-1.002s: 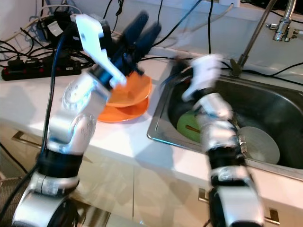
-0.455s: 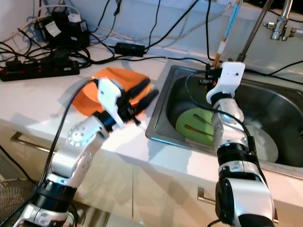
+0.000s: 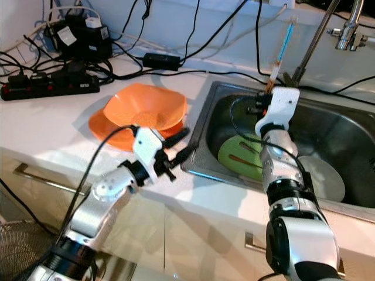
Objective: Kitchen organization
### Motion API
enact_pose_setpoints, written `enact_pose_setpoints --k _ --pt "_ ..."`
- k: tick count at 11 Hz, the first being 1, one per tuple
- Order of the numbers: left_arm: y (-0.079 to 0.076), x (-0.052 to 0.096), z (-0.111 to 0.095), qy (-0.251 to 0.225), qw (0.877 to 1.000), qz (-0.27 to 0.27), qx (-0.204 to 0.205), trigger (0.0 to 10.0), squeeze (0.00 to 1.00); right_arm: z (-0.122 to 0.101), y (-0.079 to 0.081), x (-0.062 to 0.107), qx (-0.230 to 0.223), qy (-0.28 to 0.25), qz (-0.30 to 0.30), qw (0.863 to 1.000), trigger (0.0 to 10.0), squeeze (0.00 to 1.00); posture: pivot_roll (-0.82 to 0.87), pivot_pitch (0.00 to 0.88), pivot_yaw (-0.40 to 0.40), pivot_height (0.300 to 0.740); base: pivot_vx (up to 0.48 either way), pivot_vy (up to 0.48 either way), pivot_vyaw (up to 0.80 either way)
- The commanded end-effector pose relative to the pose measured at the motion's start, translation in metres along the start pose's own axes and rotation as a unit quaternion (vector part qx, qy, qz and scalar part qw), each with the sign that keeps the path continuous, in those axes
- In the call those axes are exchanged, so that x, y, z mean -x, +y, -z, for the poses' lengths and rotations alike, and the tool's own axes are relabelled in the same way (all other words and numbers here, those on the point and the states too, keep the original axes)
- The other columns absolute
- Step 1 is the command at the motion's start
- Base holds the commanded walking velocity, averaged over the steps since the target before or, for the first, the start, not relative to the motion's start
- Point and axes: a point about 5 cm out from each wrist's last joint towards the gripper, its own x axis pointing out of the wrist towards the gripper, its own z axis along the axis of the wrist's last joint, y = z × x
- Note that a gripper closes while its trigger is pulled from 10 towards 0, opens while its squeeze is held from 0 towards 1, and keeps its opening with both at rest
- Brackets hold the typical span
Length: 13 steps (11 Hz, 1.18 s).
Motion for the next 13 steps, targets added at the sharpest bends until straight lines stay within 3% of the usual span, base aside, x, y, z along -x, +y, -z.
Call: enact_pose_setpoints --k 1,7,13 --pt "-0.005 0.002 0.008 0.014 1.0 0.016 -0.004 10.0 0.0 0.0 -0.004 -0.001 0.002 0.002 0.013 1.0 10.0 0.0 0.24 0.0 -0.055 0.74 0.0 0.0 0.0" --pt "-0.003 0.004 0.016 0.028 1.0 0.01 0.004 10.0 0.0 0.05 0.003 0.017 0.008 0.134 0.005 0.991 10.0 0.0 0.24 0.0 -0.065 0.74 0.0 0.0 0.0" --pt "-0.005 0.005 0.019 0.045 0.999 0.024 0.007 10.0 0.0 0.069 0.014 0.023 0.006 0.222 -0.001 0.975 10.0 0.0 0.25 0.0 -0.083 0.74 0.0 0.0 0.0"
